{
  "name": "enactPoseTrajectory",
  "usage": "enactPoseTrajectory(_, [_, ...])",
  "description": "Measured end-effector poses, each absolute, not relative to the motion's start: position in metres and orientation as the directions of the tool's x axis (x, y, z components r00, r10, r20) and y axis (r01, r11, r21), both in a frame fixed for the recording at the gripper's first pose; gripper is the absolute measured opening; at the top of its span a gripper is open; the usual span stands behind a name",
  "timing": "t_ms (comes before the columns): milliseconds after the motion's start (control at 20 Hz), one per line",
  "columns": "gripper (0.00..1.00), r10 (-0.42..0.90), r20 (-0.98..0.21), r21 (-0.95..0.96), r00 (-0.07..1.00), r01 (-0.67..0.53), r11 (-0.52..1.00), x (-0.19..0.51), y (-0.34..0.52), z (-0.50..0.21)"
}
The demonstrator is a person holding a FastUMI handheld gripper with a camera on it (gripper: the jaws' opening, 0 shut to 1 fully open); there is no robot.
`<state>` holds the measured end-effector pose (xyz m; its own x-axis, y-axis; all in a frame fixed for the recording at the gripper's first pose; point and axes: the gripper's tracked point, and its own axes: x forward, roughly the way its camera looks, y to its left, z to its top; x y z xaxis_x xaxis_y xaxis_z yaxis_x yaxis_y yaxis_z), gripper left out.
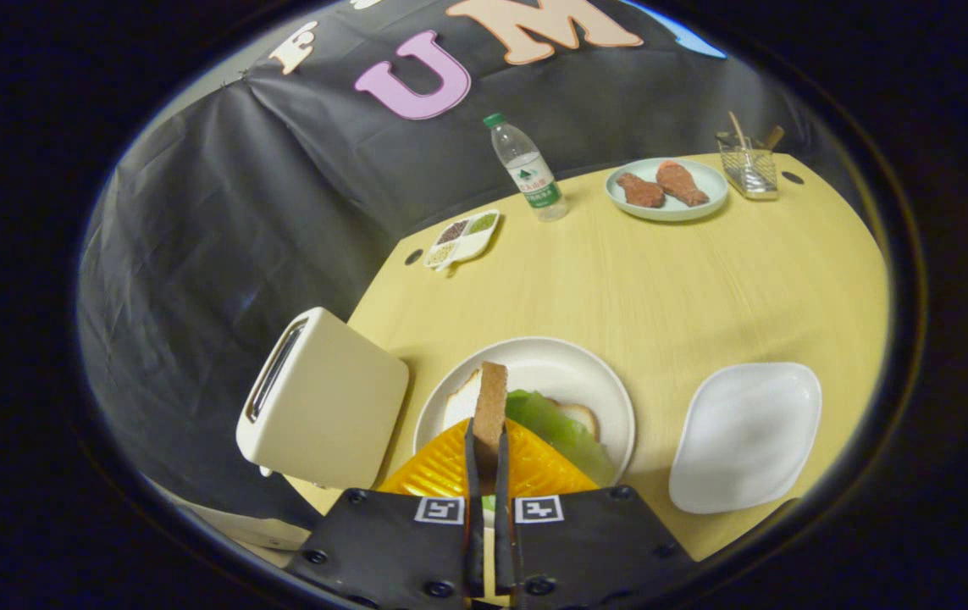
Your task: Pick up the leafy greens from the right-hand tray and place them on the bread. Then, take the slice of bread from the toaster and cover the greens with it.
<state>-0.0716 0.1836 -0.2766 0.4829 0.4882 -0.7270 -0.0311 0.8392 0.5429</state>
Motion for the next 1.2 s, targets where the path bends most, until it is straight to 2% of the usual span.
enactPoseTrajectory(200, [0.19,0.465,-0.746,0.522,0.477,-0.014,0.853,-0.079,0.17,-0.289])
enactPoseTrajectory(350, [0.46,0.429,-0.77,0.475,0.473,-0.026,0.88,-0.083,0.158,-0.301])
enactPoseTrajectory(650, [1.0,0.445,-0.732,0.485,0.516,-0.064,0.872,-0.079,0.152,-0.282])
enactPoseTrajectory(950, [1.0,0.433,-0.654,0.454,0.62,-0.135,0.88,-0.069,0.12,-0.234])
enactPoseTrajectory(1200, [1.0,0.36,-0.564,0.369,0.743,-0.164,0.915,-0.048,0.073,-0.183])
